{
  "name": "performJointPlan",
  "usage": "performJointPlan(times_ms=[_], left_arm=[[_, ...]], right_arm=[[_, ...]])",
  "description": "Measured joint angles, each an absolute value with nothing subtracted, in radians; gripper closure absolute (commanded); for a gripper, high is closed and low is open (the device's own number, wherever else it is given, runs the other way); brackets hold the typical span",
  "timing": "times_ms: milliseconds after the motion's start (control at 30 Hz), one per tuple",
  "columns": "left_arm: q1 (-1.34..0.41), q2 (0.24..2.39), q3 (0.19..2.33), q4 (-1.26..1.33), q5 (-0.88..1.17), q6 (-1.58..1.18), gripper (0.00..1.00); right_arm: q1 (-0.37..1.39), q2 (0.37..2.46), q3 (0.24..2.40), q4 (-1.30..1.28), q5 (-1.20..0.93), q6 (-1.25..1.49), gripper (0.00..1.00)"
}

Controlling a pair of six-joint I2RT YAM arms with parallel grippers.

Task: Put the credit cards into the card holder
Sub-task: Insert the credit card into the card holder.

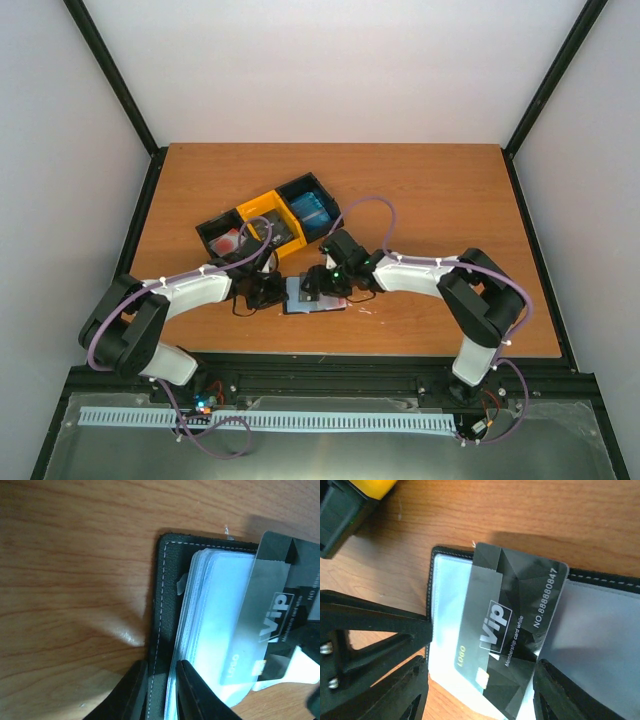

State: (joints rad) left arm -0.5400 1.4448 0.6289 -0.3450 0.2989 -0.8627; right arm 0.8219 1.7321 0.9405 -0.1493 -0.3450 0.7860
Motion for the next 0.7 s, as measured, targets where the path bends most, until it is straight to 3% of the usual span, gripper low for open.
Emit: performJointPlan(times_ms=[133, 367, 700], left_arm=[[-0.540, 1.446, 0.630, -0.345, 0.300, -0.858, 0.81], [-0.540, 1.449, 0.632, -0.345, 0.300, -0.852, 0.80], [-0.540, 1.456, 0.640, -0.345, 0.300, -0.842, 0.78]], right_arm=[[0.841, 1.777, 0.969, -0.181, -0.333, 0.767, 0.47], [0.866, 1.794, 1.007, -0.223, -0.315, 0.714, 0.45], [0.870, 1.790, 1.100, -0.395, -0.123, 0.680, 0.45]])
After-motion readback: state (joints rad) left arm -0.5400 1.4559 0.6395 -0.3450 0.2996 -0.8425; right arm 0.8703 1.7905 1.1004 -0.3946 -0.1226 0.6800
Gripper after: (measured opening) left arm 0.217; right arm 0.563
